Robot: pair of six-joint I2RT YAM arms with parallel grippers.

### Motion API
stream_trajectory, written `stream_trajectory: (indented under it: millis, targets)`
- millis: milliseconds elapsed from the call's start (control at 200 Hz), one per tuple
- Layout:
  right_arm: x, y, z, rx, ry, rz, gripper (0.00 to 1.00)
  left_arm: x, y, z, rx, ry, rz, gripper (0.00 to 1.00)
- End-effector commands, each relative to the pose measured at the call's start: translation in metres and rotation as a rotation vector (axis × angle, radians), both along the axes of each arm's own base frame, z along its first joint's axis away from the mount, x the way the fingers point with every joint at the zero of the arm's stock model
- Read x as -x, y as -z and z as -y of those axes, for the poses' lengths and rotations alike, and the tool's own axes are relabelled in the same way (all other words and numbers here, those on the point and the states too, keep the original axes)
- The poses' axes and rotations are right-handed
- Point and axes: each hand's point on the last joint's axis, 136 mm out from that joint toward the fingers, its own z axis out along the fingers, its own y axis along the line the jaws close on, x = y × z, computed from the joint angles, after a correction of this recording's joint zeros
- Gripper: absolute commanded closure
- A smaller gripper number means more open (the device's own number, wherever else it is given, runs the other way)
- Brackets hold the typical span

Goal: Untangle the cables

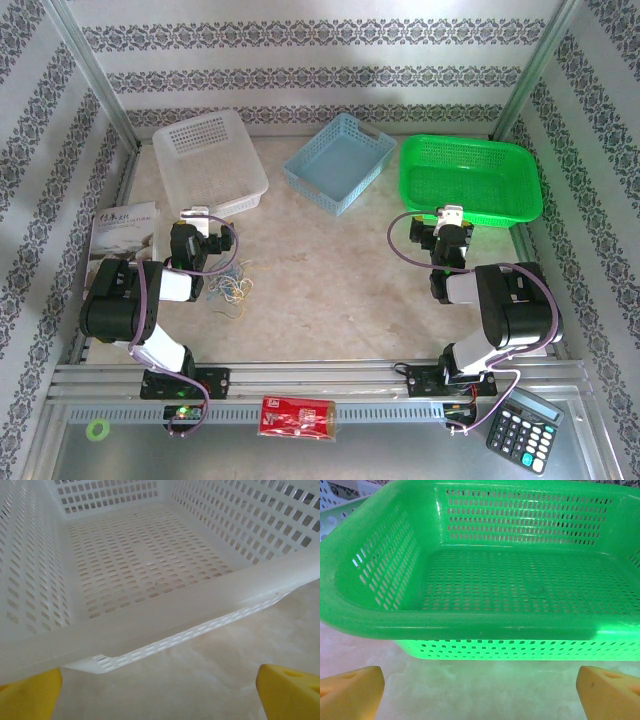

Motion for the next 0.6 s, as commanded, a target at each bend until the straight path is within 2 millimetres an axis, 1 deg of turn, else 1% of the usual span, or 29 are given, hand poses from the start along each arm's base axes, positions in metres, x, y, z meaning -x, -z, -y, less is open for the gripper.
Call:
stream_trajectory:
  millis: [0,65,115,490,595]
  targets:
    - [-0.0006,-0.0108,-0.0009,-0.008,0.008,0.044,0.02,-0.0017,-0.0050,0.0023,-0.003,0.016,0.022,0.00]
    - [-0.0006,-0.0102,-0.0009,-0.008,0.008,0.042,0.02,-0.0018,-0.0049,-0.0037,-0.002,-0.020,0.020,0.00]
    - [-0.0006,-0.0104,-0.0009,-0.008,0.008,0.043,0.02,-0.0020,-0.0049,-0.0048,-0.003,-0.026,0.020,0.00]
    - [-0.0008,-0.0115,-0.0005,-0.011,0.007,0.047,0.02,-0.0014,-0.0044,-0.0042,-0.005,-0.026,0.020,0.00]
    - [-0.0013,-0.0139,-0.0037,-0.010,-0.013,0.056,0.02,0.0004,-0.0085,-0.0043,-0.006,-0.024,0.039,0.00]
